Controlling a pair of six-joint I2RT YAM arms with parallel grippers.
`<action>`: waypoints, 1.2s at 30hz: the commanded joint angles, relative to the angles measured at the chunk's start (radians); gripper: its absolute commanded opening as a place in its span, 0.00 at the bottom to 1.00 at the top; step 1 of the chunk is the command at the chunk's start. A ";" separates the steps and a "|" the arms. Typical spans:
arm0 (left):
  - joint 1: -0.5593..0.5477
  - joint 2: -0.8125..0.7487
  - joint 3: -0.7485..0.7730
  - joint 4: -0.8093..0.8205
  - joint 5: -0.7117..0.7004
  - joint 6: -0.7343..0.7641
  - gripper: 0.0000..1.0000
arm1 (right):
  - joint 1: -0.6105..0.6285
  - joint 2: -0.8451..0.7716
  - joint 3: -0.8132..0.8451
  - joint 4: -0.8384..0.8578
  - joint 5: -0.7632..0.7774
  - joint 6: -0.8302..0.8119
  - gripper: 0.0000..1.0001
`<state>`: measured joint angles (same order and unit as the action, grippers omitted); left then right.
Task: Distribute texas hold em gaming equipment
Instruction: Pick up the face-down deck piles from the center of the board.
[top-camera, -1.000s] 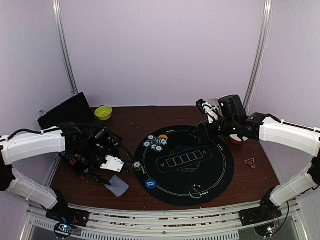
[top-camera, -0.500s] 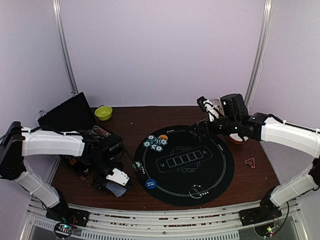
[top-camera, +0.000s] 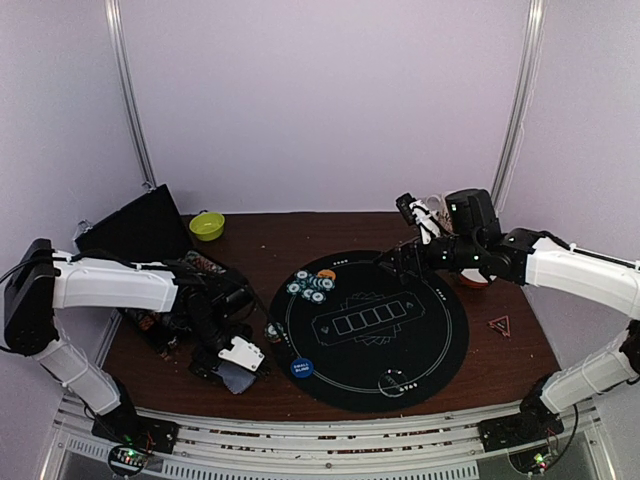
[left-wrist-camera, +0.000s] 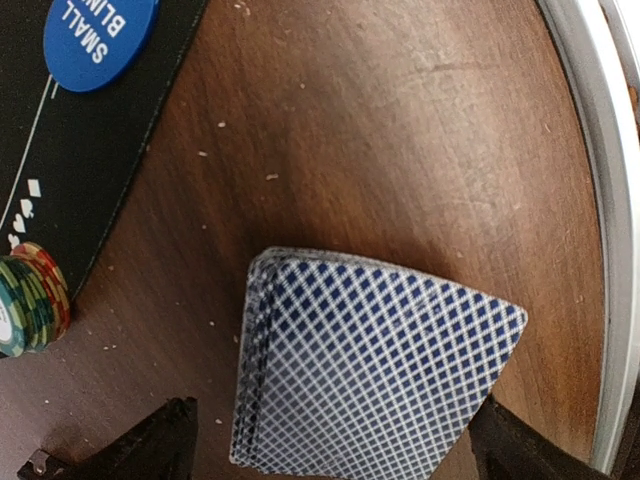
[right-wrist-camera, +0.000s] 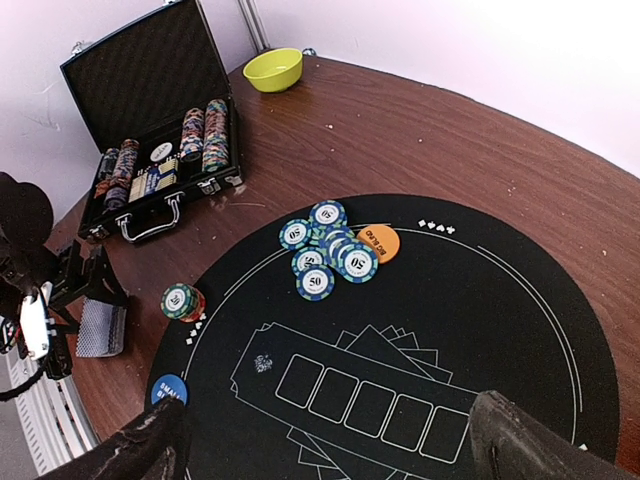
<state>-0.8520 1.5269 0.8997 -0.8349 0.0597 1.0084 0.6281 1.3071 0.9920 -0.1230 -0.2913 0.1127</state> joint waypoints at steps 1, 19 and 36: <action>-0.005 0.021 0.022 0.017 0.006 0.015 0.98 | -0.004 -0.001 -0.009 0.017 -0.025 0.010 1.00; -0.005 0.038 -0.003 0.038 0.043 0.031 0.96 | -0.008 -0.006 -0.029 0.034 -0.045 0.022 1.00; -0.006 0.011 -0.066 0.115 -0.047 0.035 0.97 | -0.014 0.000 -0.025 0.046 -0.057 0.034 1.00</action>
<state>-0.8528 1.5368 0.8330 -0.7803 0.0551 1.0290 0.6212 1.3071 0.9752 -0.1005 -0.3279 0.1349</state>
